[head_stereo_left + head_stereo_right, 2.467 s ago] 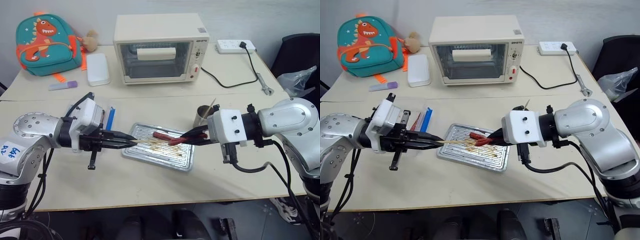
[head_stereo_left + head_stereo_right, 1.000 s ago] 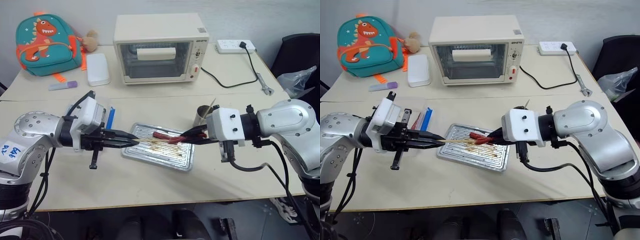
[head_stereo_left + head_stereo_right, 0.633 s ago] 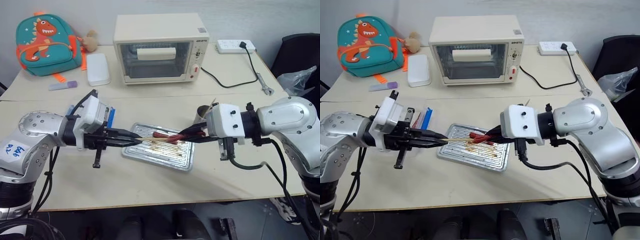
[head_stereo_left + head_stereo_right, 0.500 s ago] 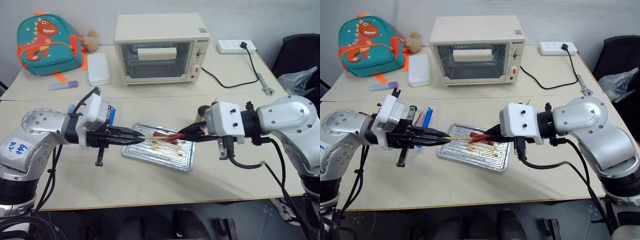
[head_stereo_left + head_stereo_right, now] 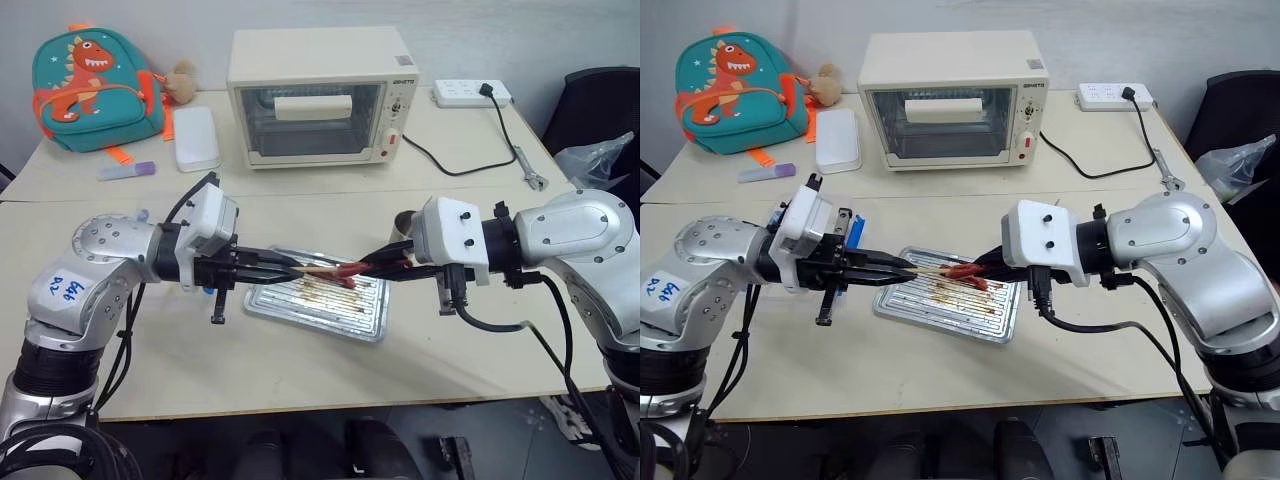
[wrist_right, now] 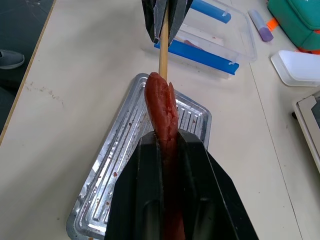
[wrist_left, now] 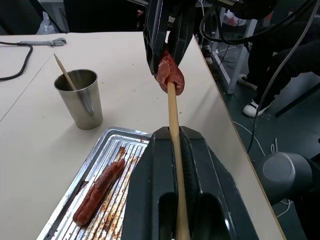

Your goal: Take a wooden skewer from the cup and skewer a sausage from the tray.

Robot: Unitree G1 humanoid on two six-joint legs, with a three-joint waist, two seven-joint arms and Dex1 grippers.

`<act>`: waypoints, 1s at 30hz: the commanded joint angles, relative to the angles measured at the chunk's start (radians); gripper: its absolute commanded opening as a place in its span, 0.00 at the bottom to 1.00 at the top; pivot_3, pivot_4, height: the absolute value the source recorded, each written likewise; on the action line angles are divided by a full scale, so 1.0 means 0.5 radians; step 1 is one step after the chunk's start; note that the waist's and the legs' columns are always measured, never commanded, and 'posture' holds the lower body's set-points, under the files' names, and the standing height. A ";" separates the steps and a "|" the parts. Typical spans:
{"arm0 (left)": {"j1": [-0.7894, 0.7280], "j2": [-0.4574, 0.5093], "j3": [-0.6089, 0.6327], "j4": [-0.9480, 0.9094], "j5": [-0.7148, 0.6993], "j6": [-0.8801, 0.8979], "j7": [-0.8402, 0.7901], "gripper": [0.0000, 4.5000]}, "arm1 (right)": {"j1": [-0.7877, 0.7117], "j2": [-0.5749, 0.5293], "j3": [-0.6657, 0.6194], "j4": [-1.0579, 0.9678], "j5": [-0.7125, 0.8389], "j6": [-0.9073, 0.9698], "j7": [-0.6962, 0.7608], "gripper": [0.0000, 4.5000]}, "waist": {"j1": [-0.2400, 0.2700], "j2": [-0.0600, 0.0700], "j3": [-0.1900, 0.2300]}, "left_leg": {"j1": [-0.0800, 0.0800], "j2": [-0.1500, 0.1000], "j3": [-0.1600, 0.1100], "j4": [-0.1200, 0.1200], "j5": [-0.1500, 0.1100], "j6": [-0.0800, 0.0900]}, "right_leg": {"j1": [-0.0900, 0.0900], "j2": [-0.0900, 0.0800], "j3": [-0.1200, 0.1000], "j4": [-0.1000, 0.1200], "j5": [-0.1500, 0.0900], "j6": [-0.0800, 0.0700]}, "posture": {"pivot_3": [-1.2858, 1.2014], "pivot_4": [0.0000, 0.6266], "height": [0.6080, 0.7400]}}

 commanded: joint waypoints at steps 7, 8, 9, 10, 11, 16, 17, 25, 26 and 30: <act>-0.101 -0.121 -0.128 -0.045 0.055 -0.090 -0.024 0.00 | -0.081 0.085 0.017 -0.097 0.090 -0.076 0.058 0.07 | 0.000 0.000 0.000 | 0.000 0.000 0.000 0.000 0.000 0.000 | 0.000 0.000 0.000 0.000 0.000 0.000 | 0.52 0.24 1.00; -0.101 -0.125 -0.128 -0.043 0.059 -0.092 -0.027 0.00 | -0.081 0.086 0.017 -0.097 0.090 -0.075 0.059 0.07 | 0.000 0.000 0.000 | 0.000 0.000 0.000 0.000 0.000 0.000 | 0.000 0.000 0.000 0.000 0.000 0.000 | 0.52 0.24 1.00; -0.096 -0.130 -0.130 -0.042 0.067 -0.098 -0.029 0.00 | -0.077 0.087 0.018 -0.097 0.087 -0.077 0.060 0.07 | 0.000 0.000 0.000 | 0.000 0.000 0.000 0.000 0.000 0.000 | 0.000 0.000 0.000 0.000 0.000 0.000 | 0.52 0.24 1.00; -0.089 -0.131 -0.127 -0.042 0.074 -0.102 -0.032 0.00 | -0.074 0.086 0.019 -0.096 0.085 -0.077 0.063 0.07 | 0.000 0.000 0.000 | 0.000 0.000 0.000 0.000 0.000 0.000 | 0.000 0.000 0.000 0.000 0.000 0.000 | 0.52 0.24 1.00; -0.077 -0.126 -0.117 -0.046 0.076 -0.104 -0.037 0.00 | -0.073 0.083 0.018 -0.088 0.080 -0.079 0.069 0.12 | 0.000 0.000 0.000 | 0.000 0.000 0.000 0.000 0.000 0.000 | 0.000 0.000 0.000 0.000 0.000 0.000 | 0.52 0.24 1.00; -0.004 -0.071 -0.069 -0.063 0.088 -0.124 -0.047 0.00 | -0.071 0.057 0.028 -0.062 0.032 -0.104 0.085 0.41 | -0.003 0.000 0.000 | -0.001 0.000 0.000 0.001 0.000 0.000 | -0.001 0.000 0.000 0.001 0.000 0.000 | 0.52 0.24 1.00; 0.007 -0.059 -0.061 -0.066 0.086 -0.126 -0.044 0.00 | -0.074 0.050 0.031 -0.057 0.019 -0.120 0.086 0.47 | -0.003 0.000 0.000 | 0.000 0.001 0.000 0.001 0.000 0.000 | -0.001 0.000 0.000 0.002 0.000 0.000 | 0.52 0.24 1.00; 0.253 0.074 0.153 -0.204 0.026 -0.099 0.045 0.00 | -0.166 0.004 -0.021 0.119 -0.030 -0.201 0.094 0.52 | -0.004 0.000 0.000 | 0.000 0.000 0.000 0.001 0.000 0.000 | -0.001 -0.001 0.000 0.001 0.000 0.000 | 0.52 0.24 1.00; 0.309 0.094 0.202 -0.241 0.021 -0.098 0.069 0.00 | -0.186 -0.003 -0.039 0.144 -0.014 -0.187 0.096 0.52 | -0.003 0.000 0.000 | 0.000 0.001 0.000 0.001 0.000 0.000 | -0.001 -0.001 0.000 0.001 0.000 0.000 | 0.52 0.24 1.00; 0.639 0.120 0.568 -0.459 -0.015 -0.019 0.309 0.00 | -0.267 -0.020 -0.140 0.221 0.119 -0.056 0.096 0.52 | -0.005 0.000 0.000 | 0.000 0.002 -0.001 -0.001 0.000 0.000 | -0.001 -0.001 0.000 0.001 0.000 0.000 | 0.52 0.24 1.00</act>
